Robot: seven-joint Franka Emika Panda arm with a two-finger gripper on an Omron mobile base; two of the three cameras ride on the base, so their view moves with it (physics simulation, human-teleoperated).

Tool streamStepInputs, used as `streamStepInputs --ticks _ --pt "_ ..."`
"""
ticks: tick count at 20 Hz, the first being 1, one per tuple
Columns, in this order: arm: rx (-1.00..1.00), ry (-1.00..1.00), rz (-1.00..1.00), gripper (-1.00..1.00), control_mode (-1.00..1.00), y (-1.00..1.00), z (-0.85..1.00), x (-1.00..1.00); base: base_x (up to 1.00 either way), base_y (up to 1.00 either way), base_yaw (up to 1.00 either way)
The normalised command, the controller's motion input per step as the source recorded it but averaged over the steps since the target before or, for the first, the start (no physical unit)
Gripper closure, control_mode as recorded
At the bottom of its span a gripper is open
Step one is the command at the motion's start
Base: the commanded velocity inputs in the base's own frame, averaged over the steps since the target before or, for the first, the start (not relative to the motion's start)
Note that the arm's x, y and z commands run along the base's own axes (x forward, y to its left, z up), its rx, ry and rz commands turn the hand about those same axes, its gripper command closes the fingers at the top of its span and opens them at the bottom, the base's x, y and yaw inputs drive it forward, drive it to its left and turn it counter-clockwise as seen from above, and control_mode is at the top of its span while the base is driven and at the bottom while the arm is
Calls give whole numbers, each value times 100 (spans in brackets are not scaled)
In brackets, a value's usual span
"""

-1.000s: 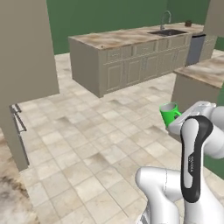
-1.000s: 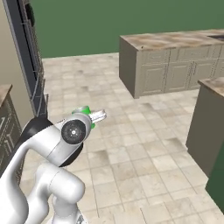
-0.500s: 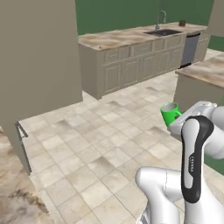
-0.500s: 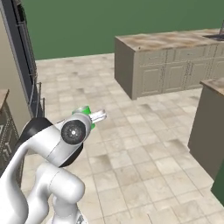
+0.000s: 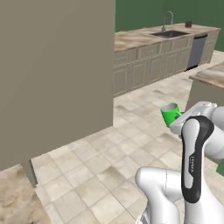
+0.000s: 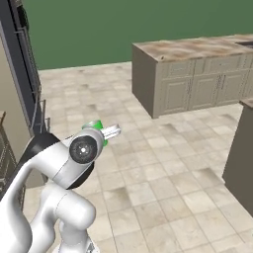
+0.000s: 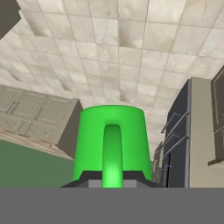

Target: Open the cabinet directly in front. Then move the beer and the mug to the dining counter with the jar on it.

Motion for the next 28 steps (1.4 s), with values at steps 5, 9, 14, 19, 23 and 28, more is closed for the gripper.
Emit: streamStepInputs --ticks 5,9,14,19,23,28 --pt "0 0 0 100 100 0 0 0 71 0 0" --pt "0 0 0 100 100 0 0 0 72 0 0" --pt "0 0 0 100 100 0 0 0 69 0 0" --pt "0 0 0 100 100 0 0 0 71 0 0" --pt "0 0 0 100 100 0 0 0 75 0 -1" --pt "0 0 0 100 100 0 0 0 75 0 0"
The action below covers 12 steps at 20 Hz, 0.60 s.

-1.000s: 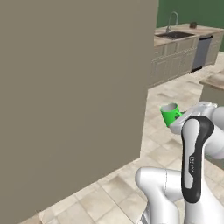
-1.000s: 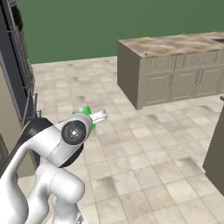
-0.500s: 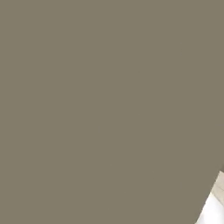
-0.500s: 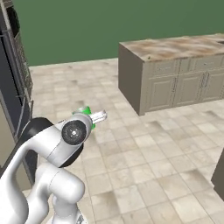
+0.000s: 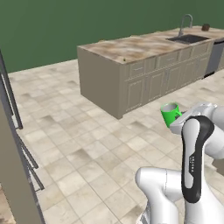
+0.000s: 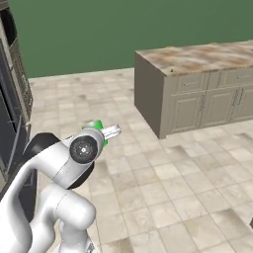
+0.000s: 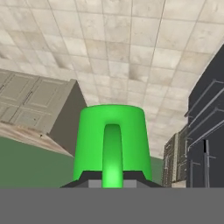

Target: Open the cabinet directly in front. Then move the beer and the mug to the dining counter with the jar on it.

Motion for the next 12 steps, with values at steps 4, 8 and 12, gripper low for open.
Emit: streamStepInputs --ticks 4,8,12 --pt "0 0 0 100 100 0 0 0 74 0 0" --pt "0 0 0 100 100 0 0 0 79 0 0" --pt "0 0 0 100 100 0 0 0 85 -3 0"
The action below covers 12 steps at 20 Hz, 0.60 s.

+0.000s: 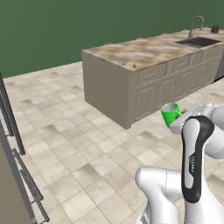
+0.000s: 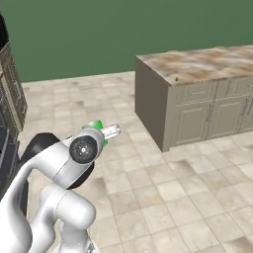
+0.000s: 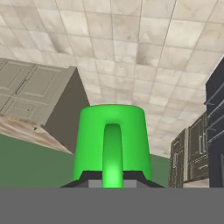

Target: Open the cabinet directly in front. Then move the beer and the mug to the dining counter with the jar on it.

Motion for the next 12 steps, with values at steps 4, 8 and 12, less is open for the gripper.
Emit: streamStepInputs --ticks 4,8,12 --pt "0 0 0 100 100 0 0 0 87 -4 0" --pt "0 0 0 100 100 0 0 0 89 0 0" --pt "0 0 0 100 100 0 0 0 85 0 0"
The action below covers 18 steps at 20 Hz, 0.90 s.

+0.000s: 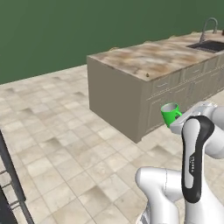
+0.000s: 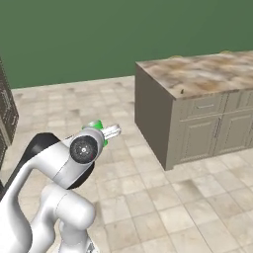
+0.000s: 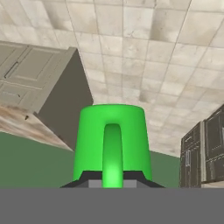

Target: Open the cabinet directly in front. Then move the beer and the mug to the dining counter with the jar on it.

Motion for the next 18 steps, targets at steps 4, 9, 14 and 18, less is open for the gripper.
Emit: streamStepInputs --ticks 4,9,14,18 --pt "0 0 0 100 100 0 0 0 86 0 0" --pt "0 0 0 100 100 0 0 0 86 0 -2" --pt "0 0 0 100 100 0 0 0 80 1 -8" --pt "0 0 0 100 100 0 0 0 79 8 -10"
